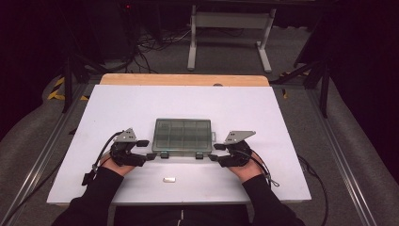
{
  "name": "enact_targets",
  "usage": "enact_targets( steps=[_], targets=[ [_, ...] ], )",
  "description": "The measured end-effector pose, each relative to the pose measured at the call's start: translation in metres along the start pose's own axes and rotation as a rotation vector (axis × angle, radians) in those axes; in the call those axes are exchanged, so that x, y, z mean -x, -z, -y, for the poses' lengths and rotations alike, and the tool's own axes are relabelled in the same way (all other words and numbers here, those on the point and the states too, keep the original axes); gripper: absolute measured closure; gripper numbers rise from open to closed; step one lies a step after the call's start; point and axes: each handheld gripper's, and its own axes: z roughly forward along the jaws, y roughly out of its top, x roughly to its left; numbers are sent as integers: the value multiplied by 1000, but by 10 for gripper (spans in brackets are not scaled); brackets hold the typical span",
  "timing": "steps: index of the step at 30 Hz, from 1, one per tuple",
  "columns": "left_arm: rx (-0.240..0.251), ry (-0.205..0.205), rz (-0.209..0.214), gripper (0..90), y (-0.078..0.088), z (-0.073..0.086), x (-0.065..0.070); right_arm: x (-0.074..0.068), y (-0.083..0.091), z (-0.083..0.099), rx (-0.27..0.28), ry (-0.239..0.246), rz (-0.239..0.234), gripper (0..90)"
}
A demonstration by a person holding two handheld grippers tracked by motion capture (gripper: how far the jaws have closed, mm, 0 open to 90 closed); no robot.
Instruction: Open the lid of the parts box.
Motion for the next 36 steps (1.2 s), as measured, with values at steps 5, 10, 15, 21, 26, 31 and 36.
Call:
enact_targets(
  steps=[5, 10, 15, 21, 26, 31, 36],
  targets=[
    [5, -3, -2, 394, -1, 2, 1, 0, -3, 2, -16, -3, -1, 558],
    [-4, -1, -16, 448, -2, 4, 0, -1, -4, 2, -25, 5, 13, 587],
    [-19, -7, -15, 474, -3, 5, 1, -1, -4, 2, -28, 5, 15, 609],
    [-25, -29, -16, 544, -4, 4, 3, -2, -4, 3, -30, 14, 24, 646],
    [-16, -41, -24, 579, -4, 5, 4, -2, -5, 2, -31, 24, 30, 665],
    [-14, -48, -28, 605, -4, 5, 5, -4, -5, 2, -36, 32, 39, 674],
    [-11, -60, -32, 614, -3, 5, 5, -4, -5, 3, -38, 36, 43, 678]
  ],
)
